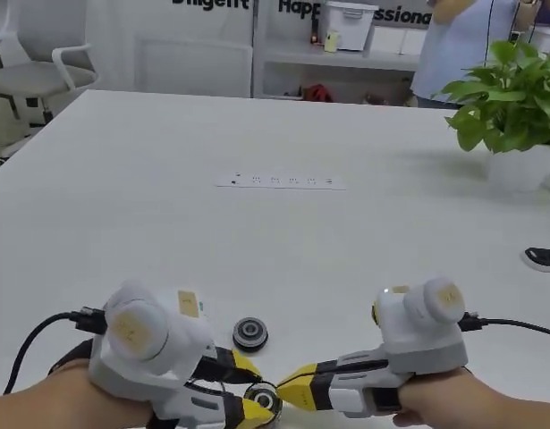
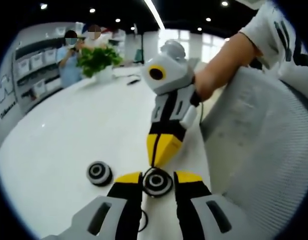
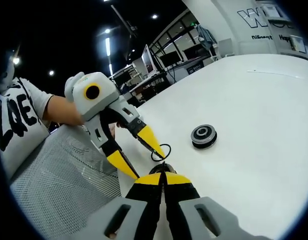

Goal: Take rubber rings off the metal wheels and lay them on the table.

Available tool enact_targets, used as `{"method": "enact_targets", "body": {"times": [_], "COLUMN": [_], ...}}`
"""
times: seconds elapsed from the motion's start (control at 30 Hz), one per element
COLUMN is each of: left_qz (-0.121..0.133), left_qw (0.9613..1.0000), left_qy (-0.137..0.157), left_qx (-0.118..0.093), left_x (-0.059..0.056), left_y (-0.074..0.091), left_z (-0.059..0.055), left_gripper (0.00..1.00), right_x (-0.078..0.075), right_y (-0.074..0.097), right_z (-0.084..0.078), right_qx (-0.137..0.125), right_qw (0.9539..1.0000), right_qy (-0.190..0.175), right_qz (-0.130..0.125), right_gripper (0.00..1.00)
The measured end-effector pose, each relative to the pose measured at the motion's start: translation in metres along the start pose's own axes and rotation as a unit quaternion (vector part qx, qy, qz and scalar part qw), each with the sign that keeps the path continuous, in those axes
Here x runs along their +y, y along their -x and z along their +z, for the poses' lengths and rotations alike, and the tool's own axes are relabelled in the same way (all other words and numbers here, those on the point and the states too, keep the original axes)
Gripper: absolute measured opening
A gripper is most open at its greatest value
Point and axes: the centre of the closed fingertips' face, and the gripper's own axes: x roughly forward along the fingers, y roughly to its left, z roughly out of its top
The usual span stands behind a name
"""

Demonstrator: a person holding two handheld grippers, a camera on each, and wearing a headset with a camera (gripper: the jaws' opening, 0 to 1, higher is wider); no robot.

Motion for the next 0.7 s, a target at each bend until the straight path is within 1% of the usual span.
{"method": "enact_targets", "body": {"times": [0.1, 0.23, 0.4, 0.5, 0.6, 0.7], "left_qz": [0.003, 0.003, 0.005, 0.008, 0.012, 0.01], "left_qw": [0.9999, 0.9999, 0.9998, 0.9998, 0.9996, 0.9995], "left_qy": [0.006, 0.007, 0.01, 0.004, 0.007, 0.01], "left_qx": [-0.009, -0.013, -0.019, -0.018, -0.024, -0.026], "left_x": [0.001, 0.001, 0.001, 0.003, 0.004, 0.002], "left_y": [0.006, 0.011, 0.019, 0.023, 0.028, 0.031], "left_z": [0.004, 0.005, 0.007, 0.008, 0.009, 0.01], "left_gripper": [0.27, 0.29, 0.35, 0.36, 0.4, 0.43], "right_x": [0.001, 0.002, 0.003, 0.005, 0.004, 0.004], "right_y": [0.0, 0.0, 0.0, 0.0, 0.002, 0.003], "right_z": [0.001, 0.002, 0.004, 0.005, 0.01, 0.013], "right_qx": [-0.001, -0.003, -0.005, -0.007, -0.016, -0.021], "right_qw": [1.0, 1.0, 1.0, 0.9999, 0.9998, 0.9998], "right_qy": [0.0, 0.0, 0.002, 0.002, 0.0, -0.001], "right_qz": [0.001, 0.003, 0.006, 0.008, 0.009, 0.009], "right_gripper": [0.0, 0.0, 0.0, 0.0, 0.0, 0.0]}}
